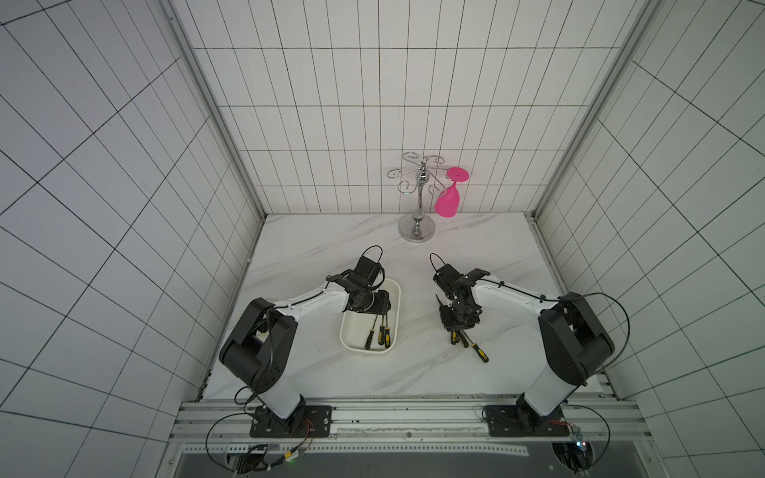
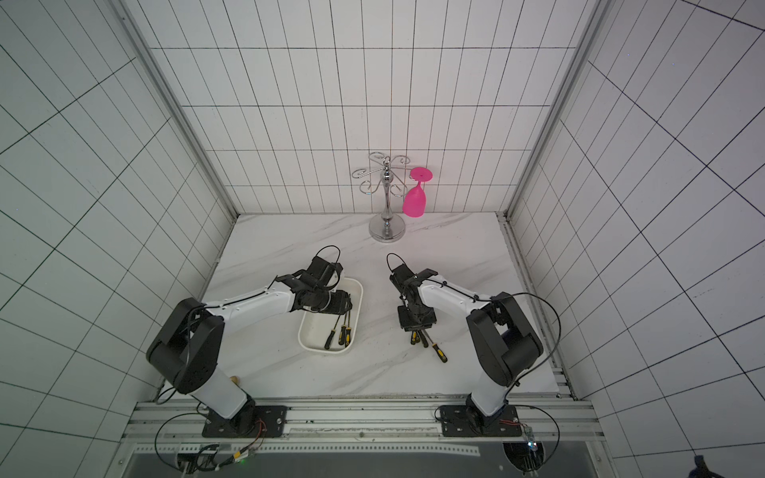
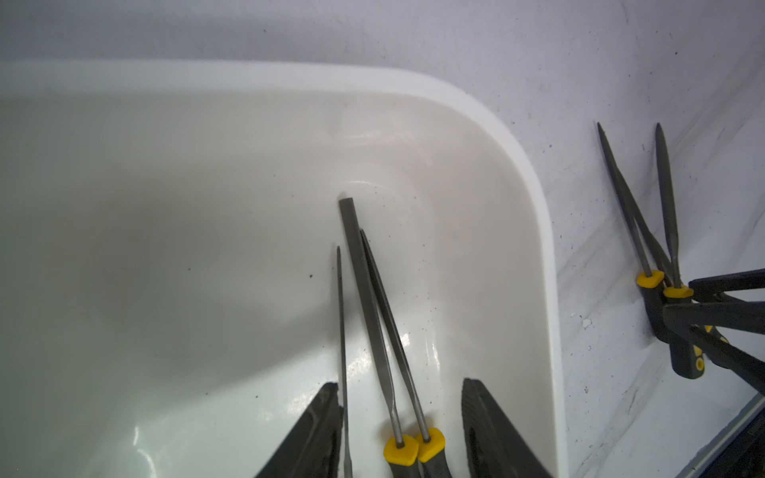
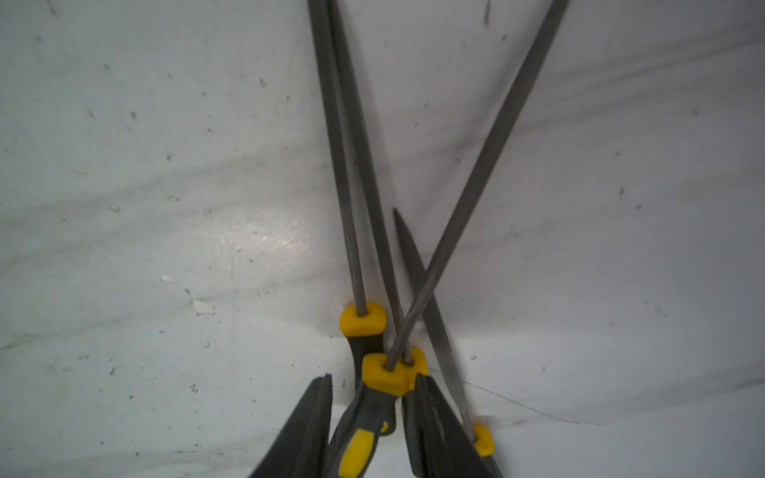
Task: Put the file tool into the storage box
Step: Pick up the file tool from the center of the board.
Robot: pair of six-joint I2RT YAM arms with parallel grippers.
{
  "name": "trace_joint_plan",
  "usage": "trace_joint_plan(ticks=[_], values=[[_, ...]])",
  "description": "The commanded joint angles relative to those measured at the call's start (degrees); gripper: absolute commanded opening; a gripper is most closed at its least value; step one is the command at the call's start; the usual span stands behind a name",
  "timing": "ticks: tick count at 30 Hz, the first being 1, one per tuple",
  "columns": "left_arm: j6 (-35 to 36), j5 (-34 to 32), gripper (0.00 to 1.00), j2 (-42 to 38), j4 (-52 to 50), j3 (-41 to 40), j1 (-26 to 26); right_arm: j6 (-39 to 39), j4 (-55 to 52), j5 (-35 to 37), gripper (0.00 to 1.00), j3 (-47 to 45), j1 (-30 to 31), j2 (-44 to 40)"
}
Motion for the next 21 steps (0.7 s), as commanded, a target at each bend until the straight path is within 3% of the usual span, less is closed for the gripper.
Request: trace_joint_plan(ticks=[1, 9, 14, 21], values=[[-0.1, -0.2, 0.5, 0.0, 1.2, 1.3, -0.1, 0.7, 0.5, -1.8, 0.32, -2.0, -0.3, 1.5], [-0.1, -0.2, 0.55, -0.3, 1.3, 1.2, 0.1, 0.3, 1.6, -2.2, 0.1, -1.4, -0.1, 1.6], [-1.1, 1.2, 0.61, -1.8, 3.3, 0.2, 0.8, -1.1, 5.1, -4.0, 0.08, 1.3, 0.0, -2.2], [-2.6, 7.9, 0.7, -6.0, 12.6, -4.1, 1.4, -3.8, 10.1, -11.9, 0.09, 6.9, 1.7, -2.5]])
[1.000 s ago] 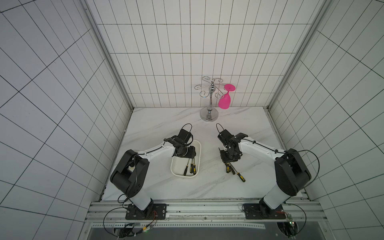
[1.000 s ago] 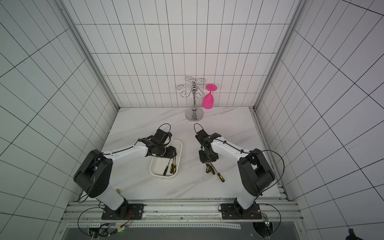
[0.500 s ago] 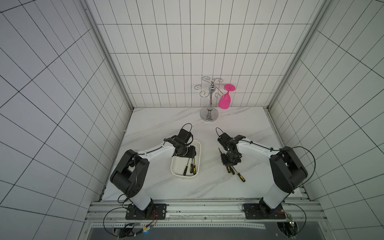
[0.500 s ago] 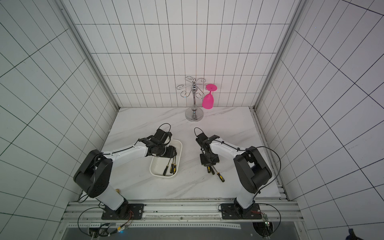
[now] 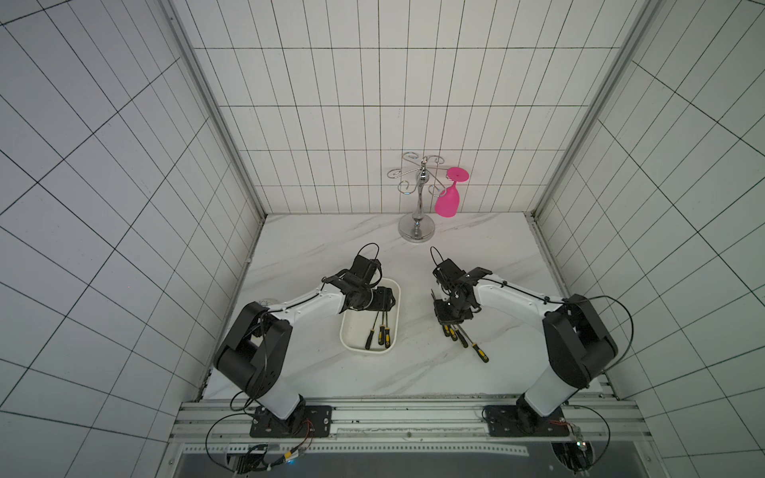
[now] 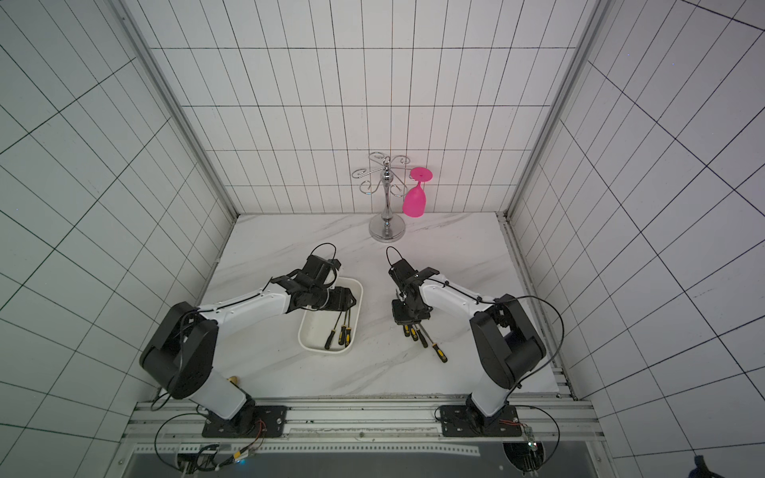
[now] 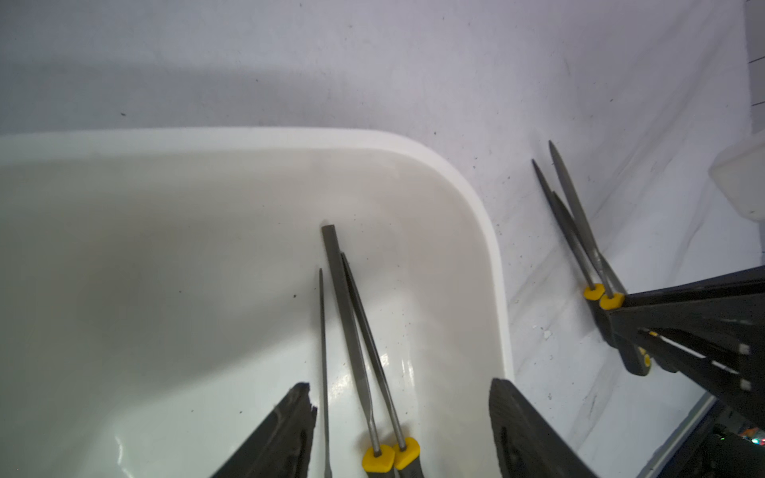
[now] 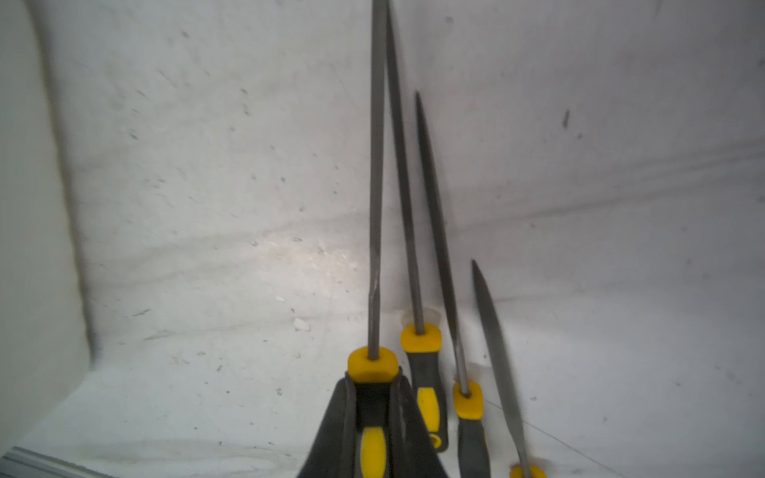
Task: Put the file tool into the storage box
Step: Pick up the file tool from the center of the board, then place the file tool in the storage box.
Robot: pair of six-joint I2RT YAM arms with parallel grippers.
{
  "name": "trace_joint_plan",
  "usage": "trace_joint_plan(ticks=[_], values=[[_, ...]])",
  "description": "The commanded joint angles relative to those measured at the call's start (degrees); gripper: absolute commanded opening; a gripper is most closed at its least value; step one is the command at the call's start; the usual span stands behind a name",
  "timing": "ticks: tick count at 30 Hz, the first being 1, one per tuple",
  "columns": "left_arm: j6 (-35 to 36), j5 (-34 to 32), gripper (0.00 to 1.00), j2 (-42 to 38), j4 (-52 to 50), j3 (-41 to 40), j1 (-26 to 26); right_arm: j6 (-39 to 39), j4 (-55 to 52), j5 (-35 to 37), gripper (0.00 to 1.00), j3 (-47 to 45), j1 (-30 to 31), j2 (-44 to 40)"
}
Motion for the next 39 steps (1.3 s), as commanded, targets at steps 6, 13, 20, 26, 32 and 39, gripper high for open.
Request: trace_joint_plan(ticks=[6, 13, 20, 26, 32, 39], values=[[-0.3, 6.8, 0.71, -3.8, 9.5, -3.1, 0.2, -6.5, 1.2, -6.1, 0.09, 11.6, 5.9, 2.9], [-0.3, 7.1, 0.71, -4.0, 10.5, -3.4, 0.2, -9.7, -0.3, -8.5, 0.1, 19.1, 9.1, 3.9], [-0.5, 6.9, 0.68, -5.3, 12.7, -4.7, 0.3, -12.0, -0.5, -9.3, 0.11, 21.8, 11.3, 3.3], [-0.9, 8.0, 0.43, -5.6, 14.7, -5.7, 0.4, -12.3, -0.5, -9.3, 0.11, 22.6, 12.0, 3.3], [-1.2, 8.5, 0.0, -5.4, 15.4, -6.0, 0.6, -12.0, -0.5, -8.7, 0.12, 22.4, 12.3, 3.1], [-1.1, 7.5, 0.0, -6.9, 14.0, -5.9, 0.7, -11.7, -0.4, -7.7, 0.28, 22.4, 12.5, 2.9]])
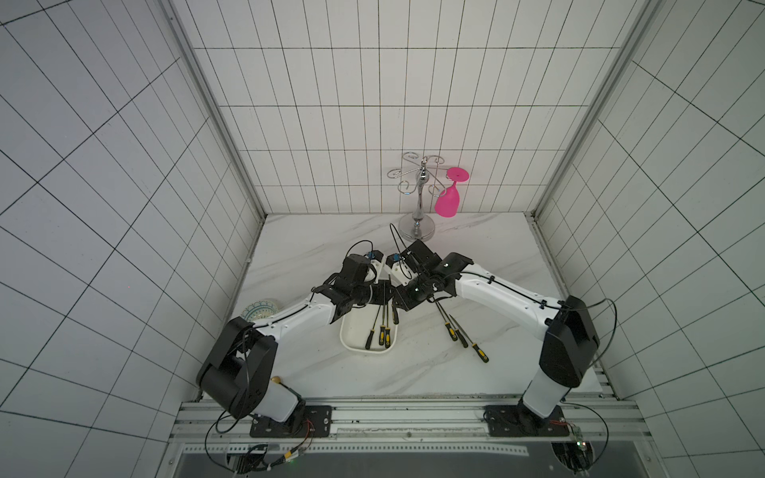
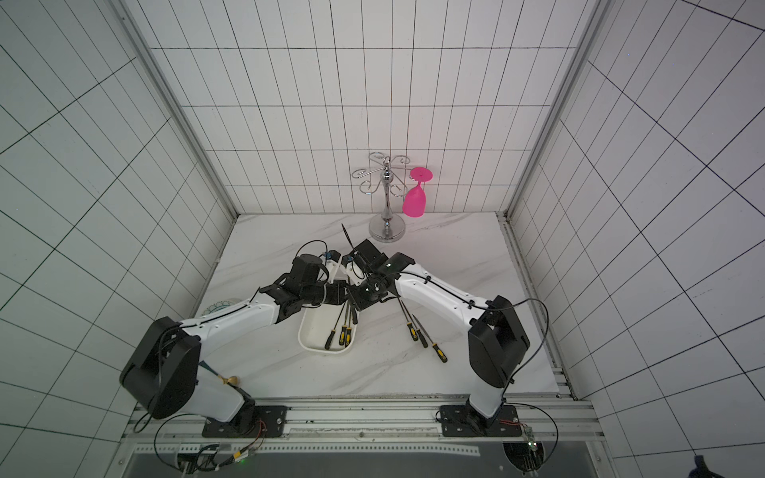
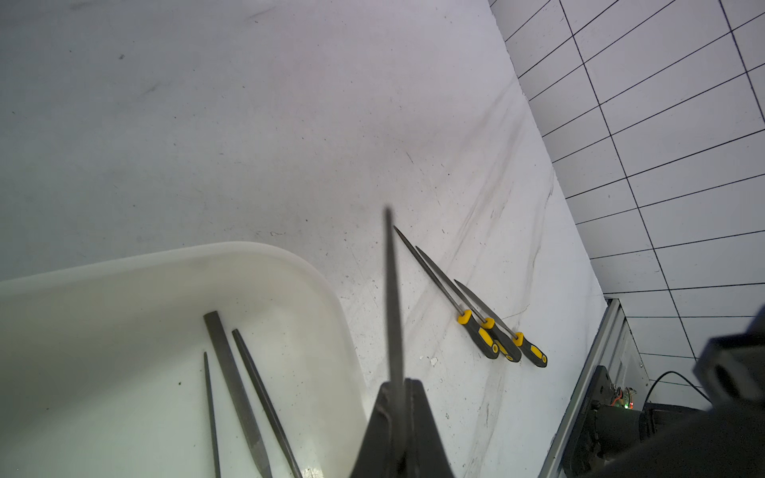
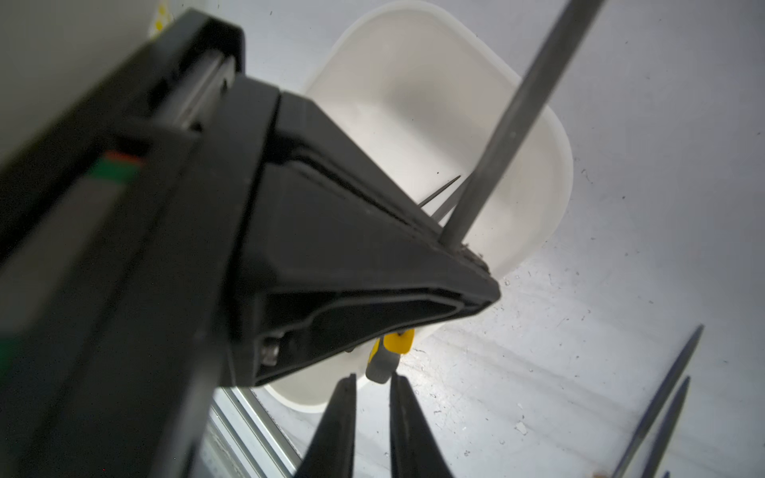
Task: Put the file tool into the storage box
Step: Place the file tool in the storage box, then pick up the file tool from the center of the board.
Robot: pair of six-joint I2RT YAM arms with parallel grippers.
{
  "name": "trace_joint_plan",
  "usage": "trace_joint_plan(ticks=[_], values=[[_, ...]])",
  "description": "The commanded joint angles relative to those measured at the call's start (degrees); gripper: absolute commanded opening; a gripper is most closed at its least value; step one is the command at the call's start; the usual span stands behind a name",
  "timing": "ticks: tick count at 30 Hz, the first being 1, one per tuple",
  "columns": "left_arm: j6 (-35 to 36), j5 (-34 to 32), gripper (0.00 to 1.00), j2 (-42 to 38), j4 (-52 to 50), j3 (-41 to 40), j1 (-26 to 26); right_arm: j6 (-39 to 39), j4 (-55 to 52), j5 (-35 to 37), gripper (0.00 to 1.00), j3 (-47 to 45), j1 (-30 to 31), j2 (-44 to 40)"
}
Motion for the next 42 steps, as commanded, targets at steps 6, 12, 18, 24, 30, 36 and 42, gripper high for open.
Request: trace_joint_plan(ticks=[6, 12, 18, 24, 30, 36, 42], values=[[3.3, -9.4, 0.0, -3.8, -14.1, 3.6, 0.2, 0.6, -0.2, 2.7, 0.31, 1.5, 0.5, -0.9], [8.4, -25.6, 0.0, 0.2, -32.2, 8.3, -1.3, 1.9, -0.2, 5.2, 0.31, 0.4, -0.2, -0.4], [8.8, -27.5, 0.0, 6.1, -35.3, 6.9, -2.5, 6.1, -0.1, 7.1, 0.32, -2.1, -4.0, -1.0], [8.5, -27.3, 0.38, 9.6, -35.2, 8.2, -2.5, 8.6, -1.4, 8.6, 0.36, -5.3, -6.7, -2.0], [8.1, -23.5, 0.61, 7.7, -30.2, 8.4, -2.5, 9.6, -5.4, 13.8, 0.38, -8.7, -7.7, -1.9], [6.7, -18.3, 0.62, 5.5, -23.1, 7.9, -2.5, 11.8, -8.4, 17.6, 0.37, -12.8, -8.1, -0.5], [6.6, -18.0, 0.62, 7.1, -23.1, 8.0, -2.5, 12.4, -10.6, 22.0, 0.37, -15.0, -8.1, 0.6]])
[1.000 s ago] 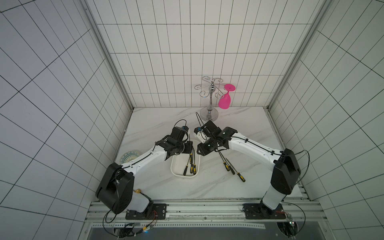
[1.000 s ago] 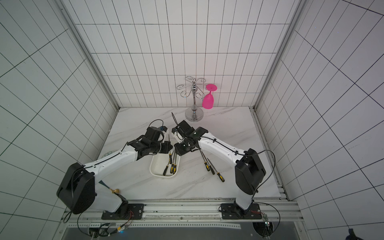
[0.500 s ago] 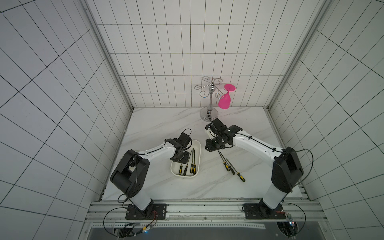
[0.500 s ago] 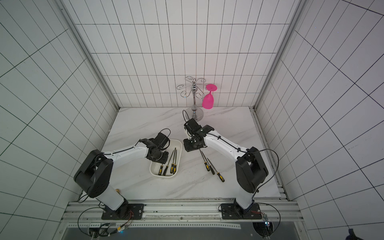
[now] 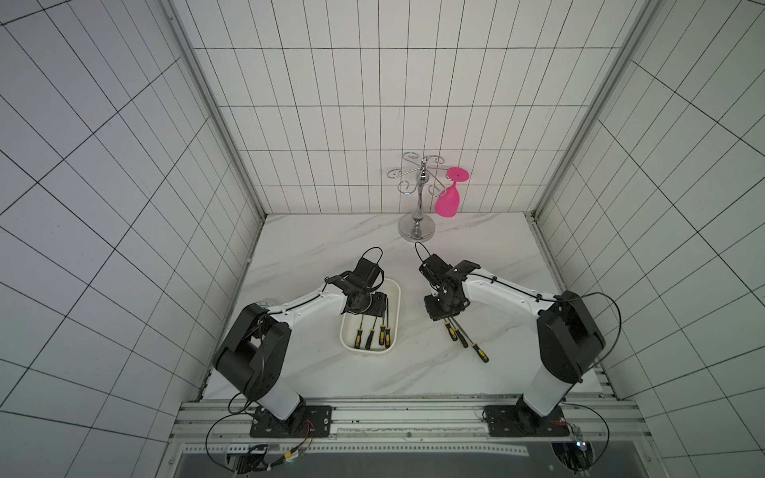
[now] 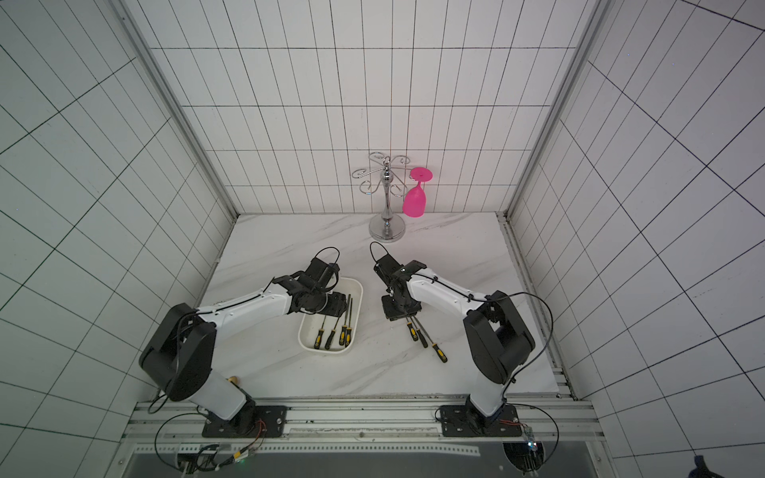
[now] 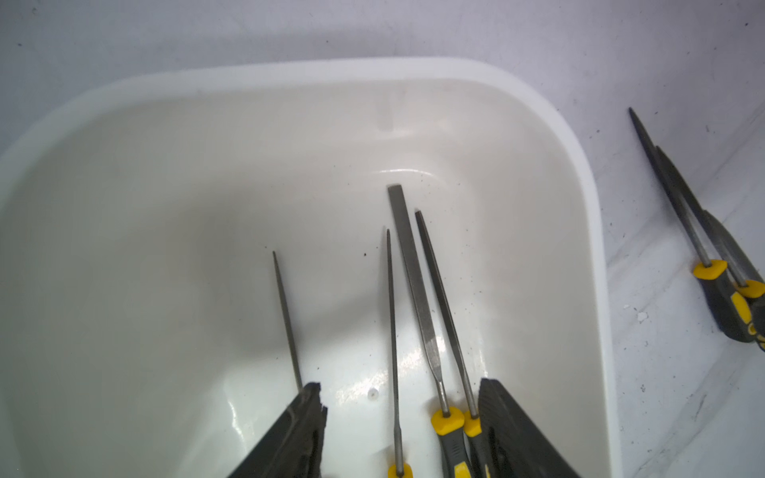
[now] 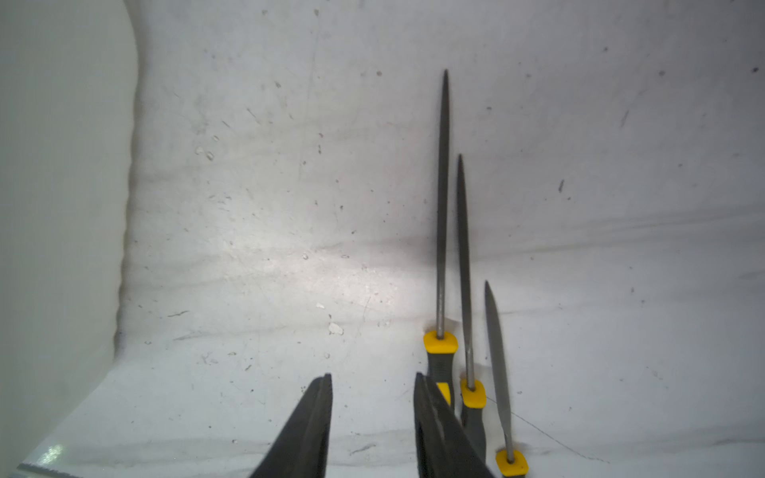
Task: Put the file tool into the storage box
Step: Pick up the file tool from the center of the board.
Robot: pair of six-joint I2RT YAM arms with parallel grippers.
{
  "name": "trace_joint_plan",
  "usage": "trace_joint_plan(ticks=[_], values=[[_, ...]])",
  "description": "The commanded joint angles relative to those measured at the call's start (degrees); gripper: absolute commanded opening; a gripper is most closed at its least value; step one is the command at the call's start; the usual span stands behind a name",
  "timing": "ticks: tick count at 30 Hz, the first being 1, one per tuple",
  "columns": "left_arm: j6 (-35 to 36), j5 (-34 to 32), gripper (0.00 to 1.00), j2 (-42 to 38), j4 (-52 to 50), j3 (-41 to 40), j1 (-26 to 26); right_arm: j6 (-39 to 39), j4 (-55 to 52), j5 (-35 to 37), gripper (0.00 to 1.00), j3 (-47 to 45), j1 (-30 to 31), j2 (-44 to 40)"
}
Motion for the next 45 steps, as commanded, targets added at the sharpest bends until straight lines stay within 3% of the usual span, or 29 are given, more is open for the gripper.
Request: trace_joint_plan(ticks=[1, 21, 31, 39, 45], values=[[-0.3, 1.3, 0.62, 0.7, 2.1, 0.8, -0.1, 1.0, -3.2, 4.5, 0.37, -2.0, -0.5, 1.0], [-1.0, 2.1, 0.62, 2.0, 2.6, 0.6, 1.0, 2.2, 1.7, 1.4, 0.34, -9.0, -0.3, 3.6], [-0.4, 5.5, 0.63, -0.2, 4.6, 0.1, 1.2, 1.0, 3.5, -0.2, 0.12, -8.5, -0.3, 3.1], [-0.2, 11.8, 0.73, -5.6, 10.2, -2.1, 1.3, -1.8, 13.0, -12.0, 0.12, -5.0, -0.2, -6.7], [-1.8, 16.3, 0.75, -9.0, 17.1, -4.9, 1.2, -6.0, 13.5, -20.6, 0.13, -0.2, 0.6, -4.8]])
